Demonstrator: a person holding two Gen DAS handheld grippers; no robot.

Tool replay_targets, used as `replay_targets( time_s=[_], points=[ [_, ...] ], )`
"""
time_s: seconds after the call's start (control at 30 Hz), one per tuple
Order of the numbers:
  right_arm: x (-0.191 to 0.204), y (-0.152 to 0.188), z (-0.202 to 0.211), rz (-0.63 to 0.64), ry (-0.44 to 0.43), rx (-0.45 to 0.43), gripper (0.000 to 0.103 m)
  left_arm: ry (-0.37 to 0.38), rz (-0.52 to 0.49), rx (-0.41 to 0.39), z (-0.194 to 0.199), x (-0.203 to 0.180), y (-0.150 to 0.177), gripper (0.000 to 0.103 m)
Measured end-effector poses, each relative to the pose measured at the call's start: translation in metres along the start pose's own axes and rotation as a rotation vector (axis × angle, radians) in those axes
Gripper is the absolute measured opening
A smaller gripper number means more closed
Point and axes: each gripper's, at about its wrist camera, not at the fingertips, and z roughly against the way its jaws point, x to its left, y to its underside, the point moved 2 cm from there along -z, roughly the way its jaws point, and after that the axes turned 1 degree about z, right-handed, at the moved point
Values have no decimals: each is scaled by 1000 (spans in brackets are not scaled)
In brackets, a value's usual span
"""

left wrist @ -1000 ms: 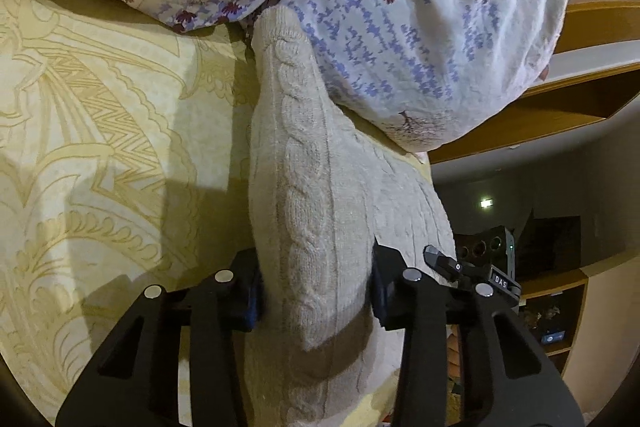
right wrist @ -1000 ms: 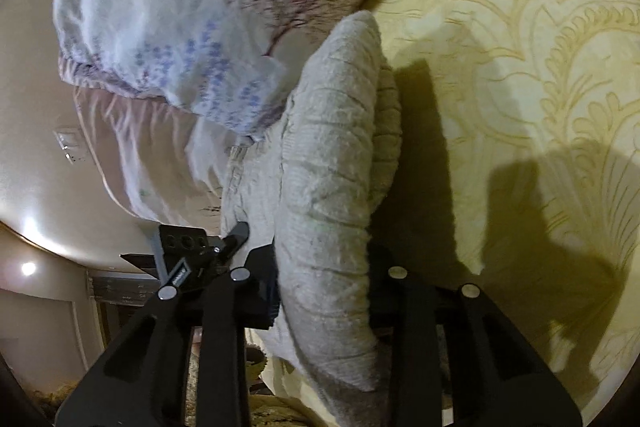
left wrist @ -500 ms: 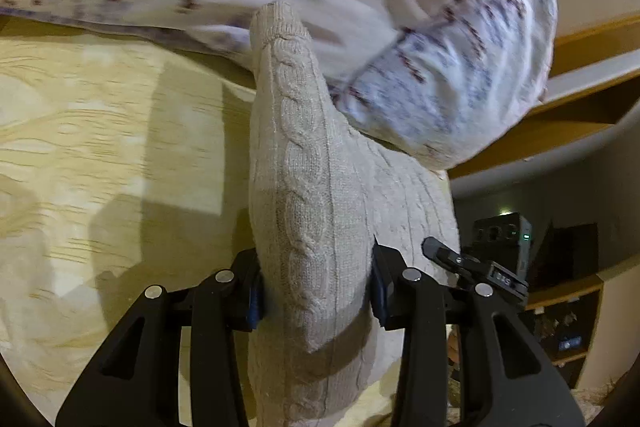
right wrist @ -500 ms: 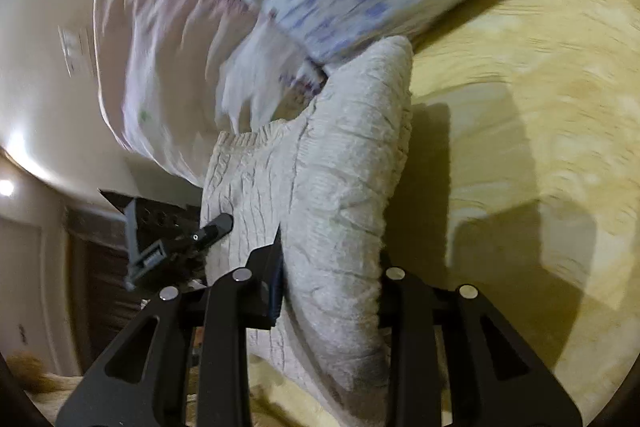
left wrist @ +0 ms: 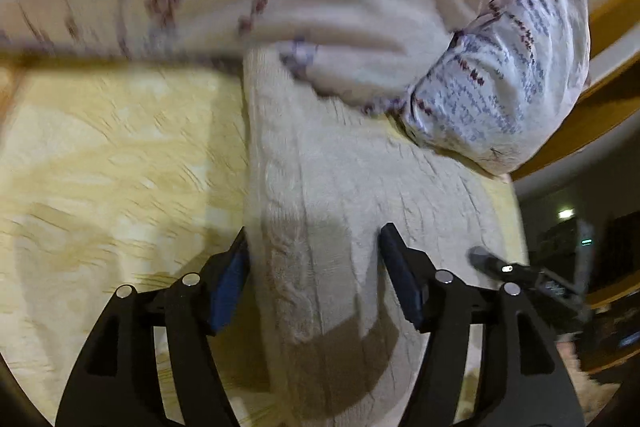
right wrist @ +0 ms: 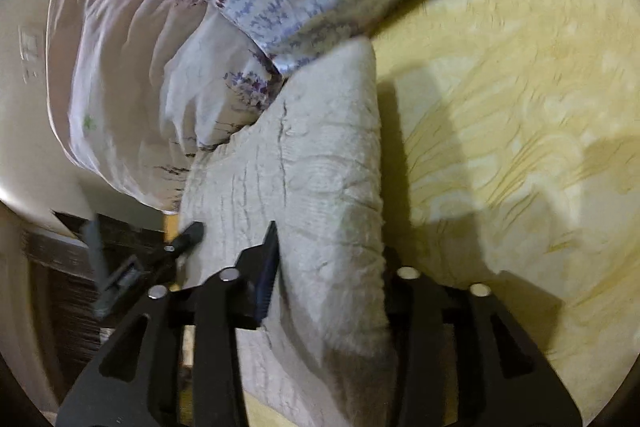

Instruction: Fold small clothes

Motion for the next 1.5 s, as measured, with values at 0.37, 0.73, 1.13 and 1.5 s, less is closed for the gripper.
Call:
replay_targets(
  time_s=[0.37,0.73,1.13,1.5],
  points=[
    [55,9,14,408,77,-81,40,-94,-375,-119,23,-81,44,88],
    [39,0,-19,371,159,-18,29,-207,-396,-58,-17,-83,47,93],
    [59,45,27,429,220,-103,50,-356,-345,-132,21,-77,69,92],
    [56,60,6,489,384,-30,49,-408,-298,-60,-3,-60,77,101]
  ],
)
